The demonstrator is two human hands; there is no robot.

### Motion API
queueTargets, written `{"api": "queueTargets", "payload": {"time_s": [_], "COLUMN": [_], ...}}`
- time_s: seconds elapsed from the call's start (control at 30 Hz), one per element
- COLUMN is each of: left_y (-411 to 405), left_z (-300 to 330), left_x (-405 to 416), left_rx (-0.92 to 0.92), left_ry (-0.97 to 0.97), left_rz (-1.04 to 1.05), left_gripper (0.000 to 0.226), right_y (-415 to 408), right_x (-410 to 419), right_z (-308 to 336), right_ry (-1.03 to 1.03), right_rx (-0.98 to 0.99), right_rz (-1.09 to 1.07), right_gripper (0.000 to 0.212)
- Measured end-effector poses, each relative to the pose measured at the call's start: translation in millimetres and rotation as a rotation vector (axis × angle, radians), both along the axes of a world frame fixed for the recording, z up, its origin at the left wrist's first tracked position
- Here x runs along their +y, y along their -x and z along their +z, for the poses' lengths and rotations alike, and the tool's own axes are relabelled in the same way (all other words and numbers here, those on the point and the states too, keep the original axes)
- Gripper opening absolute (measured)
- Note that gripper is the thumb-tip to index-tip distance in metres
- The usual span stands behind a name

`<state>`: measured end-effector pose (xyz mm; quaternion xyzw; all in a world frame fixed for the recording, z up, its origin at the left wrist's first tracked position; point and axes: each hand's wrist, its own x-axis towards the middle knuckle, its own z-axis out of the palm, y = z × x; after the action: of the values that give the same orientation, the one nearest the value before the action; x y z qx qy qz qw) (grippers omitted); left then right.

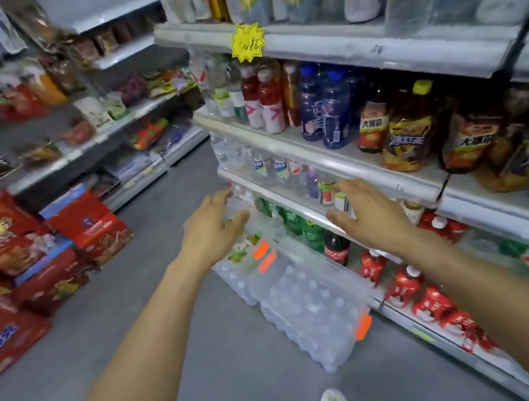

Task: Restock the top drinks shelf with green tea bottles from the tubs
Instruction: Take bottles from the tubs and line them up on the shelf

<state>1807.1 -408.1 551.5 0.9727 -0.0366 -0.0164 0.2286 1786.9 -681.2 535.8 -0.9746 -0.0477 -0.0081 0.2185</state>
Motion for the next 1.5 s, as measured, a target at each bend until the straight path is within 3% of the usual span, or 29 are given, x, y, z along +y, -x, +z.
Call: {"api": "queueTargets", "payload": {"time_s": [0.4,0.57,0.73,0.9,1.03,1.23,1.33,1.5], "left_y": [-169.2,-267.4,-372.2,-450.2,-488.5,-517.7,-534.8,-544.2], "left_z": [-148.5,-225.1,-316.4,-420.2,-503.3,-655.5,-656.1,-661.4], "left_x": [120.9,175.0,236.4,274.6,283.5,306.1,293.8,277.8], "left_rx": [0.395,0.583,0.756,0.865,0.913,0.827,0.815,0.857], "left_ry": [0.189,0.176,0.234,0.184,0.145,0.064,0.035,-0.102], "left_rz": [0.073,0.000,0.056,0.080,0.077,0.055,0.045,-0.077], "left_gripper": [0.047,0.042,0.038,0.021,0.035,0.077,0.067,0.069], "right_y": [-186.9,-256.4,-322.8,-376.8,-408.4,-433.4,-437.8,-435.6], "right_x": [131.7,209.0,297.6,366.6,390.9,397.3,404.6,420.9], "right_z": [-121.0,-203.2,-304.7,-409.8,-495.5,-575.5,-604.1,-636.7], "right_ry": [-0.202,-0.402,-0.540,-0.595,-0.582,-0.460,-0.406,-0.417], "right_rx": [0.367,0.536,0.744,0.921,0.984,0.987,0.993,0.973], "right_rz": [-0.028,-0.204,-0.453,-0.690,-0.827,-1.074,-1.052,-1.118], "right_gripper": [0.050,0.042,0.029,0.038,0.026,0.047,0.050,0.083]}}
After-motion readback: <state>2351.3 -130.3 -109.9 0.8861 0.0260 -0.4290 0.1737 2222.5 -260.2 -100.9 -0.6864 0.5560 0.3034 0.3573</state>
